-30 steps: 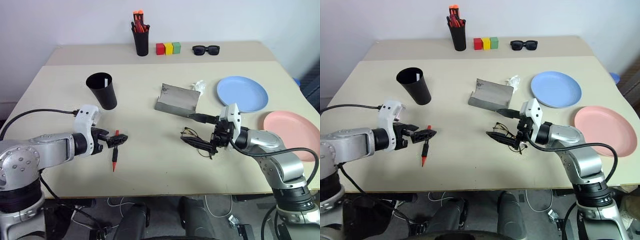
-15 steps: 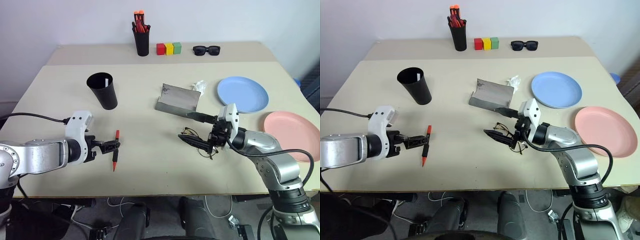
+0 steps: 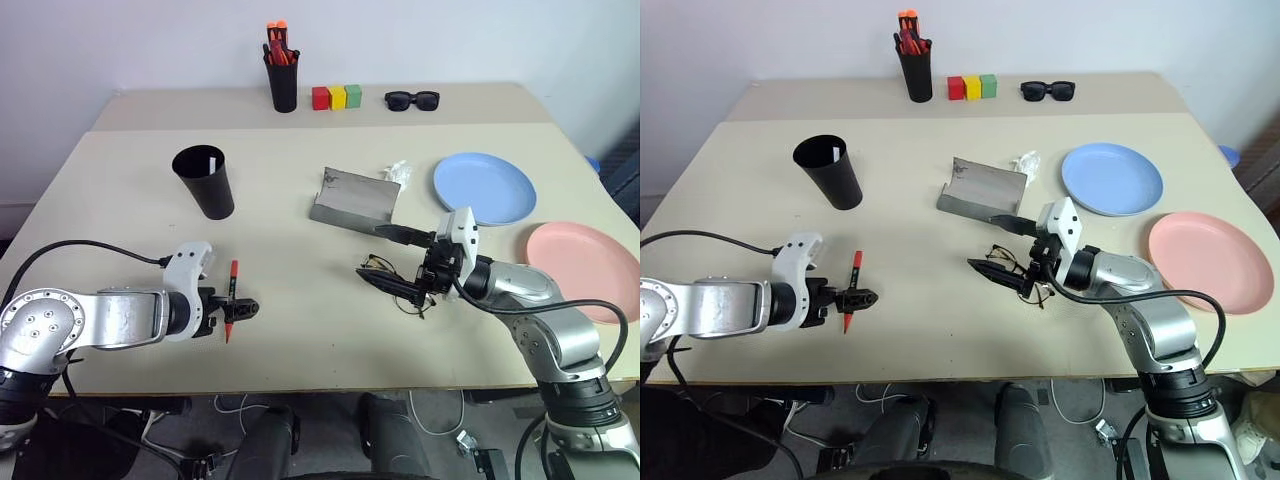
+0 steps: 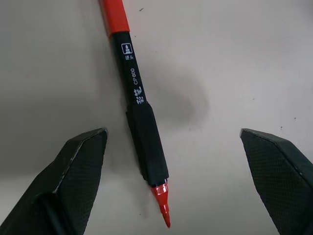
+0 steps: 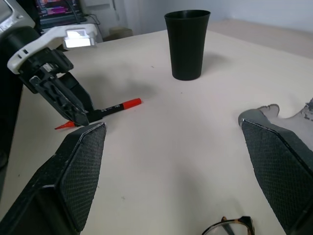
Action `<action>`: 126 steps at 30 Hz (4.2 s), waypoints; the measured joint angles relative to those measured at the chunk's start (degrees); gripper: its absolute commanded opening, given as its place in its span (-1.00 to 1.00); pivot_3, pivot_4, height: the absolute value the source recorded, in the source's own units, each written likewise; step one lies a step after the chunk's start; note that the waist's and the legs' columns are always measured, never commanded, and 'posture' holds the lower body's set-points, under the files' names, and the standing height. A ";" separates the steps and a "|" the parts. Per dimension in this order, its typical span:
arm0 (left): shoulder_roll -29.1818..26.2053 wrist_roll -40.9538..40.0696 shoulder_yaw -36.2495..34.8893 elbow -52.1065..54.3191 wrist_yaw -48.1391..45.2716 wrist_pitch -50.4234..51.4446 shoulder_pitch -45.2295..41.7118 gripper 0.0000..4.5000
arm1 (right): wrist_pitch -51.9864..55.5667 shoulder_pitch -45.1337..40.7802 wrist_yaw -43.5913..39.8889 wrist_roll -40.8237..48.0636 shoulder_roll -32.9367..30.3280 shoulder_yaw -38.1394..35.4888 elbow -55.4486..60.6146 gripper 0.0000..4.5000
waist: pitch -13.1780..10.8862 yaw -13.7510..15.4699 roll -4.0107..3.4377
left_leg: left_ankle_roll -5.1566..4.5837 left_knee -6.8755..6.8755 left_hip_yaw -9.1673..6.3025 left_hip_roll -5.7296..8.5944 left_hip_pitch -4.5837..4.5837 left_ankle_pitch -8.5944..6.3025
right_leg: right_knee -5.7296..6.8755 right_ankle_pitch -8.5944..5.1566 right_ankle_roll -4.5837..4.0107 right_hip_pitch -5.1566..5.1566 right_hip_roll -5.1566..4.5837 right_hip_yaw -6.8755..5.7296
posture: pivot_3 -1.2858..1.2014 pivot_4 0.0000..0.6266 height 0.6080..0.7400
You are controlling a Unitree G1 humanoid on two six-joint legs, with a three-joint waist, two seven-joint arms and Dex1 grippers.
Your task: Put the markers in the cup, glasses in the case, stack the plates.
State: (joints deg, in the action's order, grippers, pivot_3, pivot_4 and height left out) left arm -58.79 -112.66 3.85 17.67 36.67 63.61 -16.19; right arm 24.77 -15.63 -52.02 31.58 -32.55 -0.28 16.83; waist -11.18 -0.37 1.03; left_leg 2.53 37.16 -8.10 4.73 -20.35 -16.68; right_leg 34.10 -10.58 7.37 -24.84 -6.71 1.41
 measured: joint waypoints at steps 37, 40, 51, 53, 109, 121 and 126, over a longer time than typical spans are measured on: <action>18.72 69.05 -10.27 -19.89 -52.61 -49.63 -23.23 -0.99 | 2.93 -0.64 -2.46 1.92 -1.99 -0.72 -1.03 1.00 | -0.01 0.71 0.03 | -0.07 -0.01 0.15 0.02 -0.09 -0.03 | -0.21 0.15 0.19 -0.02 0.01 0.00 | 0.03 -0.52 1.00; 19.81 73.08 -12.97 -28.60 -57.85 -54.70 -24.09 -0.99 | 2.93 -1.15 -2.41 1.92 -2.00 -0.75 -1.32 1.00 | -0.01 0.76 0.03 | -0.07 0.02 0.14 0.02 -0.09 -0.03 | -0.20 0.16 0.20 -0.02 0.02 -0.01 | 0.03 -0.52 1.00; 26.57 79.74 -16.59 -45.27 -73.34 -67.69 -24.08 -0.99 | 6.84 -2.82 -1.95 11.35 -1.05 -6.96 -1.26 1.00 | -0.02 0.81 0.06 | -0.09 0.05 0.09 0.02 -0.09 -0.04 | -0.19 0.18 0.22 -0.01 0.02 -0.05 | 0.03 -0.52 1.00; 26.83 81.34 -16.71 -48.16 -73.81 -69.37 -24.54 -0.99 | 6.84 -2.64 -1.60 11.13 -1.05 -6.74 -1.21 1.00 | -0.02 0.65 0.06 | -0.09 0.05 0.09 0.02 -0.09 -0.04 | -0.17 0.18 0.22 -0.01 0.02 -0.05 | 0.03 -0.52 1.00; 49.97 108.41 8.38 -83.99 -87.67 -65.21 -49.05 0.99 | 1.85 2.10 0.64 2.31 -3.79 -7.42 -1.75 1.00 | -0.03 -0.22 0.08 | -0.21 0.08 0.10 0.09 -0.15 -0.09 | -0.50 0.26 0.41 0.12 0.00 -0.06 | 0.03 -0.52 1.00; 50.43 115.88 8.33 -89.11 -91.15 -65.62 -52.35 -0.26 | 1.01 2.38 2.62 2.36 -3.31 -7.48 -0.79 1.00 | -0.03 -0.03 0.08 | -0.23 0.15 0.09 0.12 -0.11 -0.10 | -0.55 0.31 0.51 0.24 0.00 -0.06 | 0.03 -0.52 1.00; 49.61 117.02 7.98 -87.95 -95.22 -63.21 -52.89 -0.98 | 0.57 2.38 2.60 2.25 -3.31 -7.43 -0.79 1.00 | -0.03 -0.23 0.08 | -0.24 0.15 0.08 0.12 -0.10 -0.11 | -0.55 0.32 0.52 0.24 -0.01 -0.06 | 0.03 -0.52 1.00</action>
State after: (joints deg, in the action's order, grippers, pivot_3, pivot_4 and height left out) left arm -9.19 4.36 11.83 -70.28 -58.55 0.40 -69.07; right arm 25.35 -13.26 -49.43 33.84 -35.86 -7.71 16.04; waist -11.20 -0.60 1.10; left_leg 2.29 37.31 -8.02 4.86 -20.45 -16.78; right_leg 33.55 -10.26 7.89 -24.60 -6.71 1.36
